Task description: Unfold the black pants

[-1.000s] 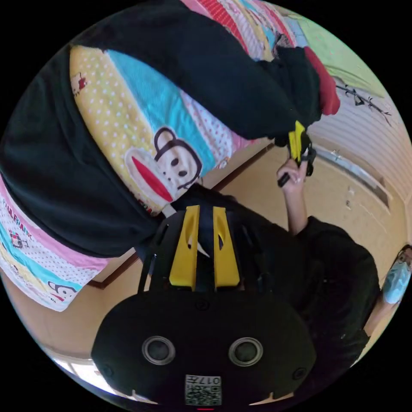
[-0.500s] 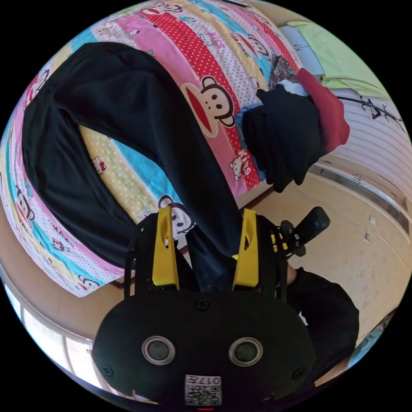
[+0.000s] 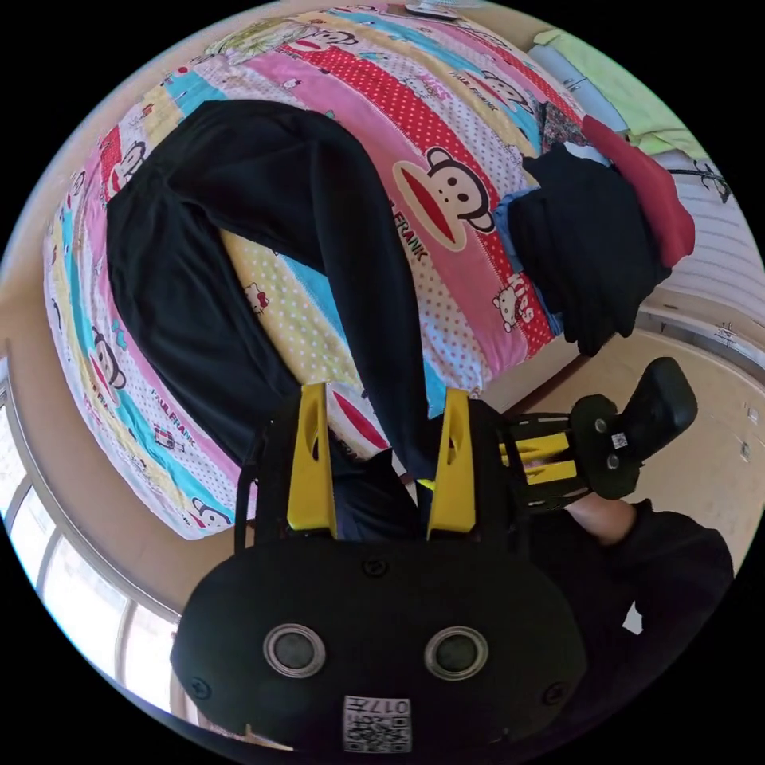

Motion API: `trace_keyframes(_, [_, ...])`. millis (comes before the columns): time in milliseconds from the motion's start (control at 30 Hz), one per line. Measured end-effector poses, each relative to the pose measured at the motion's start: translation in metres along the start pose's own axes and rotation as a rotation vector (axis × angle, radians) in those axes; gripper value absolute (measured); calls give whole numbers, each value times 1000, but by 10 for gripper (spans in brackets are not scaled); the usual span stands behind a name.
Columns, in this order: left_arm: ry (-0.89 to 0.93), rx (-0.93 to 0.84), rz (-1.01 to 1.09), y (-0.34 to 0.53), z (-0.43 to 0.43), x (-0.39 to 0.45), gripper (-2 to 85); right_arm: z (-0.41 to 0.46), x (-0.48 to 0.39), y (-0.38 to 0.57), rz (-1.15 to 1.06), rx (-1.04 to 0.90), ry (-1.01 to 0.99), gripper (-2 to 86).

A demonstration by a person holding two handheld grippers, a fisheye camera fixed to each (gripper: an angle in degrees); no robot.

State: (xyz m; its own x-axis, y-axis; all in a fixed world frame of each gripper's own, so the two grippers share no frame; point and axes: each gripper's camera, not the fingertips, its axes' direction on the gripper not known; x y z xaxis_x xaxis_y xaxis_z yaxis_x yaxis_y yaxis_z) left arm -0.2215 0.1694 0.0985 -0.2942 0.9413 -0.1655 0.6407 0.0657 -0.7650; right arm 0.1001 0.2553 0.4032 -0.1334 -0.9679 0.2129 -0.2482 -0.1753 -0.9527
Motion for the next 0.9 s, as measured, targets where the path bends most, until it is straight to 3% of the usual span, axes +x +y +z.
trace_keyframes(133, [114,14,12,18,18,-17,11,-8,-27,-25,-2,-112,-15,30])
trace_keyframes(267, [363,77,-117,51,38,-57,-5,-9,-41,-44,-42,-347,-3,33])
trace_keyframes(333, [459,123,-168,68,40,-68,-6,-25,-40,-62,-73,-530,-79,35])
trace_keyframes(433, [546,173,-203,93,33,-72,-8,-72,-25,-105,-29,-641,-149,46])
trace_keyframes(467, [569,190,-196,100,26,-70,-8,-85,-21,-118,-15,-624,-147,50])
trace_keyframes(700, [672,270,-170,129,-32,-64,-8,-221,25,-305,325,0,240,119])
trace_keyframes(900, [859,301,-200,145,-85,-80,-7,-219,38,-392,593,87,506,131])
